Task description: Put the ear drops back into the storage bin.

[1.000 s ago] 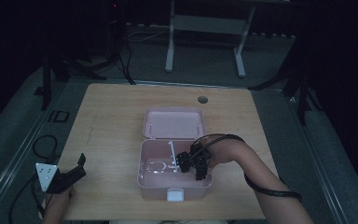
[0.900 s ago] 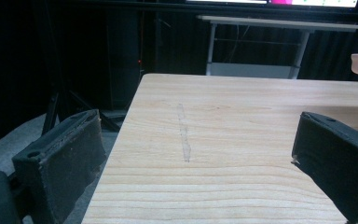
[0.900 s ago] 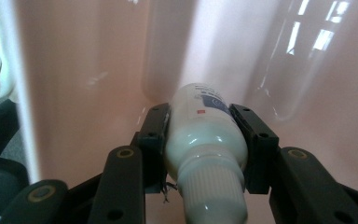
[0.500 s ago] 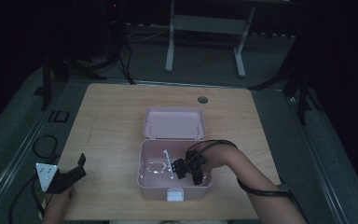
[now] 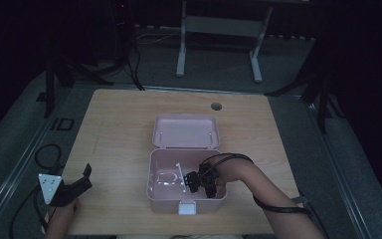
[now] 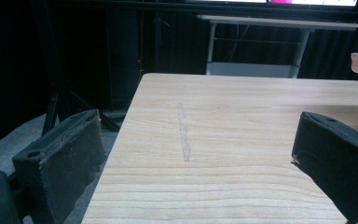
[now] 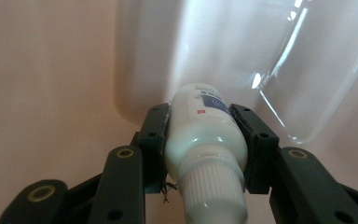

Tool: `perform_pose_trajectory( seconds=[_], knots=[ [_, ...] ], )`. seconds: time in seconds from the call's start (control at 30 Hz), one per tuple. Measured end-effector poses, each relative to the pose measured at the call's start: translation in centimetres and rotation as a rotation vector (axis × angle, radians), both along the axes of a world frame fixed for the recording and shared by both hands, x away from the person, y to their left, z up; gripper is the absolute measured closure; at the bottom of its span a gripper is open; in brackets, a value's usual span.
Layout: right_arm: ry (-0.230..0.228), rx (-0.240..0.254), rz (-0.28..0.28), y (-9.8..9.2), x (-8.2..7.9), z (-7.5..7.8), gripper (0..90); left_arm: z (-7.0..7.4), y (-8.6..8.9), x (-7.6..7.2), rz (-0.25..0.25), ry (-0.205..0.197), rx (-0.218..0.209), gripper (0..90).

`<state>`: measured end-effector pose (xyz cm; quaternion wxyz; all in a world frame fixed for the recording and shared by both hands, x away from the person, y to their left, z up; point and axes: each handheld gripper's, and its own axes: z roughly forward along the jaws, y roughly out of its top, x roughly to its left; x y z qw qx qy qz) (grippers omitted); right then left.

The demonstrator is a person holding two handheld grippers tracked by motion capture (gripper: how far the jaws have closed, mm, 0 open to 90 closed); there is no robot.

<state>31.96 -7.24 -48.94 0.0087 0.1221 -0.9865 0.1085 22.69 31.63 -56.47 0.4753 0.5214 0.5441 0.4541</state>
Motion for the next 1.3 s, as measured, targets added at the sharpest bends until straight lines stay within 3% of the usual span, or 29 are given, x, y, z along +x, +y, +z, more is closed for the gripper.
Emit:
perform_pose_trajectory(
  seconds=[0.33, 0.5, 1.07, 1.2, 1.3],
  knots=[
    [0.014, 0.005, -0.024, -0.1, 0.2, 0.0, 56.5, 0.0, 0.0, 0.0, -0.001, 0.001, -0.001, 2.3],
    [0.022, 0.026, -0.024, -0.2, 0.1, 0.8, 53.9, 0.0, 0.0, 0.0, 0.0, 0.002, -0.002, 2.3],
    [-0.05, 0.137, -0.044, -0.9, 0.3, 6.6, 42.3, 0.0, 0.0, 0.1, 0.001, 0.001, -0.003, 2.4],
    [-0.056, 0.202, -0.053, -1.4, 0.2, 8.5, 38.1, 0.0, 0.0, 0.1, 0.001, 0.002, -0.004, 2.4],
    [-0.07, 0.257, -0.067, -1.9, 0.2, 9.7, 29.6, 0.0, 0.0, 0.0, 0.001, 0.003, -0.004, 2.4]
  ],
)
